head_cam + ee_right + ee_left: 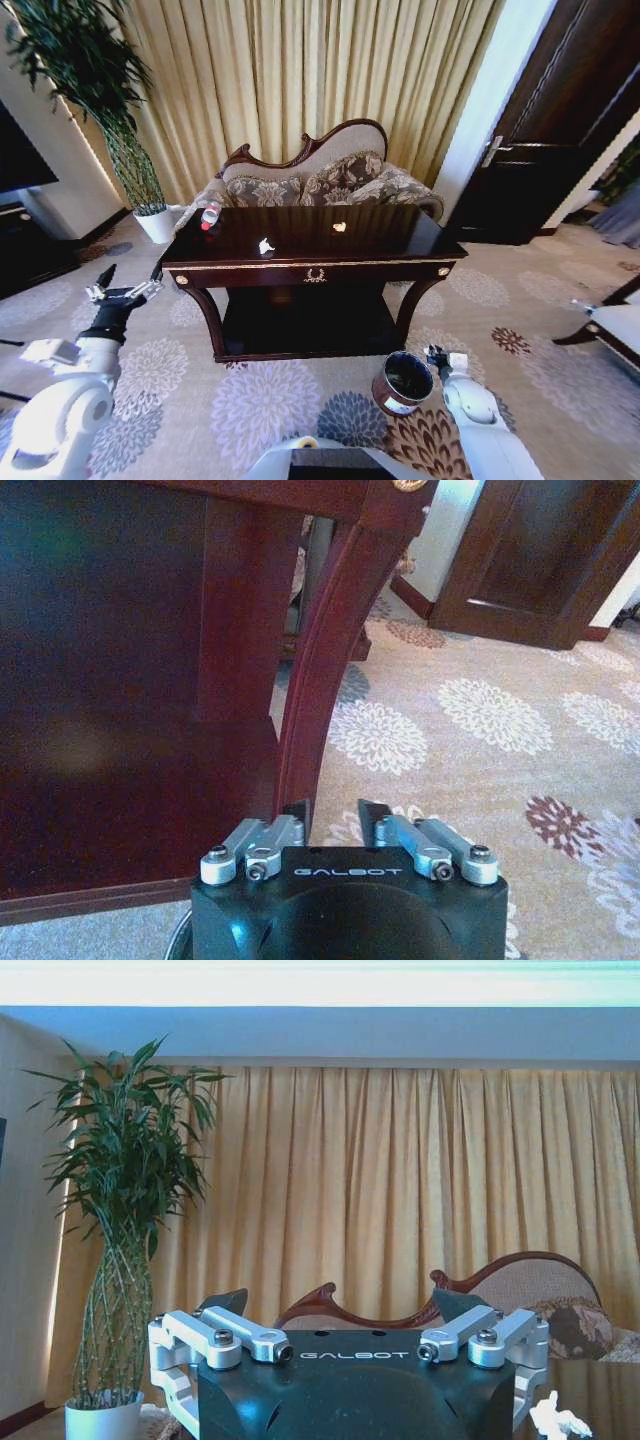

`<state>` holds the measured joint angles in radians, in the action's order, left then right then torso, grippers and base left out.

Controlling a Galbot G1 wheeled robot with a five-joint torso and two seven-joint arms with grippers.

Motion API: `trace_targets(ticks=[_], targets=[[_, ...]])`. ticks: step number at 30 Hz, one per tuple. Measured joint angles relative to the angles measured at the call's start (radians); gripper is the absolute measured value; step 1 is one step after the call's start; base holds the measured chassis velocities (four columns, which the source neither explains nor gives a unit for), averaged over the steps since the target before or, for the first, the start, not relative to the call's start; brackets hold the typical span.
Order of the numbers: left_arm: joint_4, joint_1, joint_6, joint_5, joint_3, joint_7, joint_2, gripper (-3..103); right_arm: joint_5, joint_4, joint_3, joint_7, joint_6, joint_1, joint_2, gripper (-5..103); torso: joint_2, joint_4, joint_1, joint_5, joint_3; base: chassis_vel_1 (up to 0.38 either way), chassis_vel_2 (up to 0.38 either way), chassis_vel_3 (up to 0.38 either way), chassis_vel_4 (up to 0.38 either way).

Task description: Move to the front of the table and place the trash on the table into the trash bin.

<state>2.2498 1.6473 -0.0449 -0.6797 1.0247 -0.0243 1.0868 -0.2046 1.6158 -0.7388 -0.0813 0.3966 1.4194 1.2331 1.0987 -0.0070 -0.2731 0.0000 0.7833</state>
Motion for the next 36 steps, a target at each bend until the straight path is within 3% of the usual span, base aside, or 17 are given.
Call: trace_targets(ticks=[4,6,7,12,13,15,16,17,19,25,28,36], targets=[[0.002,0.0,0.002,0.001,0.0,0.001,0.004,100,-0.004,0.014,-0.001,-0.01,-0.011,0.002,-0.004,44,0.0,0.0,0.0,0.0,0.0,0.0,0.0,0.0,0.0],[0.003,0.0,0.002,0.001,0.0,0.001,0.005,100,-0.012,0.021,-0.001,-0.016,-0.022,0.002,-0.006,44,0.0,-0.0001,0.0,0.0001,0.0,0.0,0.0,0.0,0.0],[0.003,0.001,0.003,0.001,0.0,0.001,0.005,100,-0.025,0.032,-0.001,-0.023,-0.036,0.002,-0.008,50,0.0,-0.0001,0.0,0.0002,0.0,0.0,0.0,0.0,0.0],[0.01,0.007,0.006,0.001,0.0,0.002,0.008,100,-0.189,0.229,0.011,-0.05,-0.169,0.004,-0.053,71,0.0,0.0003,0.0,0.0,0.0,0.0,0.0,0.0,0.0],[0.01,0.007,0.006,0.001,0.0,0.002,0.008,100,-0.189,0.229,0.011,-0.05,-0.169,0.004,-0.053,71,0.0,0.0003,0.0,0.0,0.0,0.0,0.0,0.0,0.0],[0.014,0.008,0.006,0.001,0.001,0.002,0.008,100,-0.311,0.373,0.02,-0.057,-0.194,0.011,-0.08,82,0.0,0.0003,0.0,-0.0003,0.0,0.0,0.0,0.0,0.0],[0.014,0.008,0.006,0.001,0.001,0.002,0.008,100,-0.311,0.373,0.02,-0.057,-0.194,0.011,-0.08,82,0.0,0.0003,0.0,-0.0003,0.0,0.0,0.0,0.0,0.0],[0.016,0.008,0.006,0.002,-0.001,0.002,0.01,100,-0.398,0.475,0.026,-0.069,-0.195,0.021,-0.095,88,0.0,0.0003,0.0,-0.0002,0.0,0.0,0.0,0.0,0.0],[0.019,0.009,0.006,0.003,-0.003,0.002,0.012,100,-0.432,0.547,0.026,-0.069,-0.19,0.032,-0.103,97,0.0,0.0002,0.0,-0.0005,0.0,0.0,0.0,0.0,0.0],[0.026,0.012,0.007,0.004,-0.004,0.002,0.01,100,-0.423,0.63,0.009,-0.03,-0.185,0.065,-0.11,100,0.0,0.0,0.0,0.0,0.0,0.0,0.0,0.0,0.0],[0.028,0.012,0.006,0.004,-0.004,0.002,0.007,100,-0.352,0.647,-0.006,0.021,-0.208,0.094,-0.107,100,0.0,-0.0001,0.0,0.0001,0.0,0.0,0.0,0.0,0.0],[0.029,0.015,0.006,0.004,-0.005,0.003,0.007,100,-0.323,0.667,-0.004,0.032,-0.229,0.113,-0.094,100,0.0,0.0001,0.0,0.0001,0.0,0.0,0.0,0.0,0.0]])
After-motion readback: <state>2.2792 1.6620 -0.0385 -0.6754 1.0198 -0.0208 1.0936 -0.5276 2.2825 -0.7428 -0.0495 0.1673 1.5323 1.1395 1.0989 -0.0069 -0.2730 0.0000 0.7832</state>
